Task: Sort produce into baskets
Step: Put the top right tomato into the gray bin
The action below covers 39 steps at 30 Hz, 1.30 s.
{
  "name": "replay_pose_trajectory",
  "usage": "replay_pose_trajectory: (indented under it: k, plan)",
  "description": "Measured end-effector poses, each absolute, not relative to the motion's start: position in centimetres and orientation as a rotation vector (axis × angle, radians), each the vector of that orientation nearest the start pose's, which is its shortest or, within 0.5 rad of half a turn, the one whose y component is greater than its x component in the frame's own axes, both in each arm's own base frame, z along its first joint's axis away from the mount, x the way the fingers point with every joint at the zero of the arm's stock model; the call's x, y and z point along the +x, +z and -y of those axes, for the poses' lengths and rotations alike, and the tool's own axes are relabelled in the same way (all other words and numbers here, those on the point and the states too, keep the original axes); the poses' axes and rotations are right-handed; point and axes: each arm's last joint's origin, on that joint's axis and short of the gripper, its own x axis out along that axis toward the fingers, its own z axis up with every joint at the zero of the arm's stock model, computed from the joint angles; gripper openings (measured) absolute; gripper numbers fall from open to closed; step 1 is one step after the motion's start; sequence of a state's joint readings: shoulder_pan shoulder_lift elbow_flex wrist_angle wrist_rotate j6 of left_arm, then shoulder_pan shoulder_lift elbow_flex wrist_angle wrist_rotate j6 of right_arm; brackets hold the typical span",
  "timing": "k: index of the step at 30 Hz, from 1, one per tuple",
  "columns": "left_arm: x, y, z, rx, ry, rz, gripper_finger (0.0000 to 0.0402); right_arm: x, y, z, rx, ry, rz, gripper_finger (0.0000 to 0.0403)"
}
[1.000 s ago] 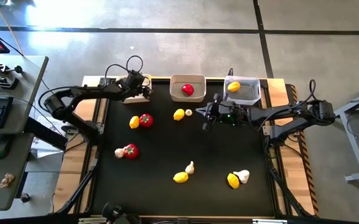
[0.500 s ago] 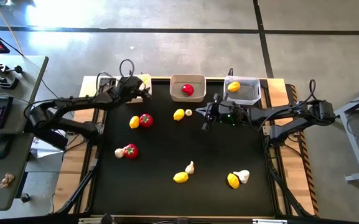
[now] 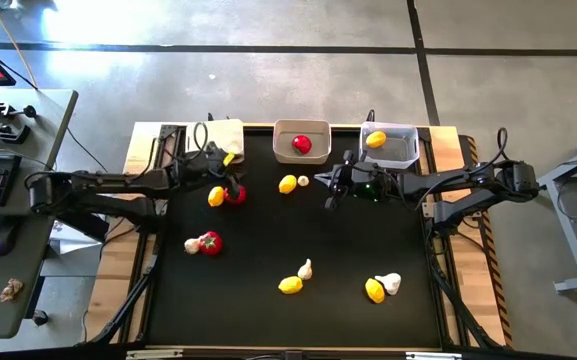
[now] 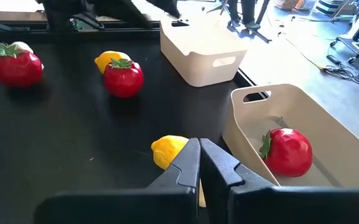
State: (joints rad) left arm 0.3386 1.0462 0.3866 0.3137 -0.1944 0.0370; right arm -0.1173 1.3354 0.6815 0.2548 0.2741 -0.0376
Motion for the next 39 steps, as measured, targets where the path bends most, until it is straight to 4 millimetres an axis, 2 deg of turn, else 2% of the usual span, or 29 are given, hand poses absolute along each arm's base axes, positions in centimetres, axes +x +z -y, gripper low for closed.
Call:
replay_pose_trajectory:
  k: [5, 8, 14, 24, 34, 39]
  plan:
    - [20.1, 19.6, -5.6, 0.022, 0.386, -0.357, 0.0236, 27.5, 22.1, 4.0, -0.047, -0.383, -0.406, 0.0000]
    - [20.2, 19.3, -4.7, 0.026, 0.346, -0.330, 0.0215, 27.4, 22.1, 4.0, -0.032, -0.385, -0.408, 0.0000]
    - [18.7, 17.0, -3.2, 0.019, 0.294, -0.181, 0.0135, 27.3, 21.9, 4.0, -0.005, -0.391, -0.429, 0.0000]
    - [17.6, 15.4, -1.8, 0.063, 0.222, -0.197, 0.0010, 27.4, 21.8, 3.6, 0.005, -0.381, -0.437, 0.0000]
    - [16.3, 14.3, -1.2, 0.120, 0.185, -0.133, 0.0002, 27.4, 21.6, 2.9, 0.014, -0.331, -0.455, 0.0000]
    - [16.3, 14.5, -1.8, 0.291, 0.219, -0.153, 0.0001, 27.5, 21.6, 2.5, 0.118, -0.334, -0.430, 0.0000]
